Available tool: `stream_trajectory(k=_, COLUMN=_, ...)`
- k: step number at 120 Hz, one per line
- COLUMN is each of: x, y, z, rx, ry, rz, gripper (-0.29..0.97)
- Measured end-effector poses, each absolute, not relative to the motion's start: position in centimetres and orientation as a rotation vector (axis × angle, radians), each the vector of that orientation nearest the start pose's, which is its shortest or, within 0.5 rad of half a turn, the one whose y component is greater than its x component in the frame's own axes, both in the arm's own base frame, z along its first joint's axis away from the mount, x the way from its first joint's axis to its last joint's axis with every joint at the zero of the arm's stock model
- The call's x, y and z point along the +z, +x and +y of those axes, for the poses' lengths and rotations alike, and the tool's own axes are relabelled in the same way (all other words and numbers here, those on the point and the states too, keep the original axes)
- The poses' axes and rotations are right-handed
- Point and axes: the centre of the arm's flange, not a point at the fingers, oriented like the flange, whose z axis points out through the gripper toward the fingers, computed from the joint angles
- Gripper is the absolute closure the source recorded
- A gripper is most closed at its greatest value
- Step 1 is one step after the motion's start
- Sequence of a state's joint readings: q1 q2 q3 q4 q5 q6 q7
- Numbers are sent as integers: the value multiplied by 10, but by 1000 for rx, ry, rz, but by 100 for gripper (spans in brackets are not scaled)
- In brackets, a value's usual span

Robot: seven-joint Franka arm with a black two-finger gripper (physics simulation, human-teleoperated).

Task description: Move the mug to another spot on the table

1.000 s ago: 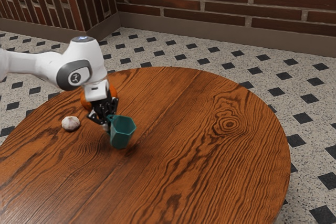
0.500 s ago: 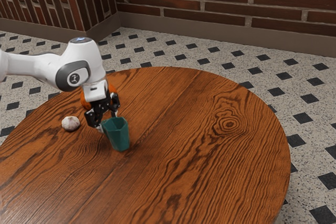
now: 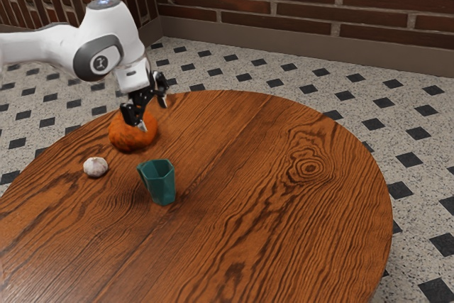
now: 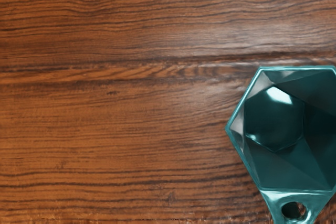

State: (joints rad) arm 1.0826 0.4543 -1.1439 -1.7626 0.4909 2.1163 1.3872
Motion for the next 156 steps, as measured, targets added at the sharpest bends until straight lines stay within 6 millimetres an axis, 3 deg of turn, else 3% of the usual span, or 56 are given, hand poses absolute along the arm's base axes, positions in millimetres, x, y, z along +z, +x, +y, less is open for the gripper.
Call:
stream_trajectory(k=26, x=520, y=624, z=29, rx=-186, ry=-2167, rz=1891, gripper=0)
stream_trajectory(k=49, x=578, y=617, z=22, rx=-184, ry=-2347, rz=1612, gripper=0)
stream_trajectory(k=62, x=654, y=607, z=22, rx=-246, ry=-2465, rz=1428, gripper=0)
stream_trajectory(k=67, x=668, y=603, z=28, rx=-248, ry=-2516, rz=1368, gripper=0)
stream_trajectory(k=90, x=668, y=594, z=49, rx=-163, ry=-2711, rz=1161, gripper=0)
stream_trajectory(k=156, x=660, y=586, z=50, rx=-87, ry=-2875, rz=841, gripper=0)
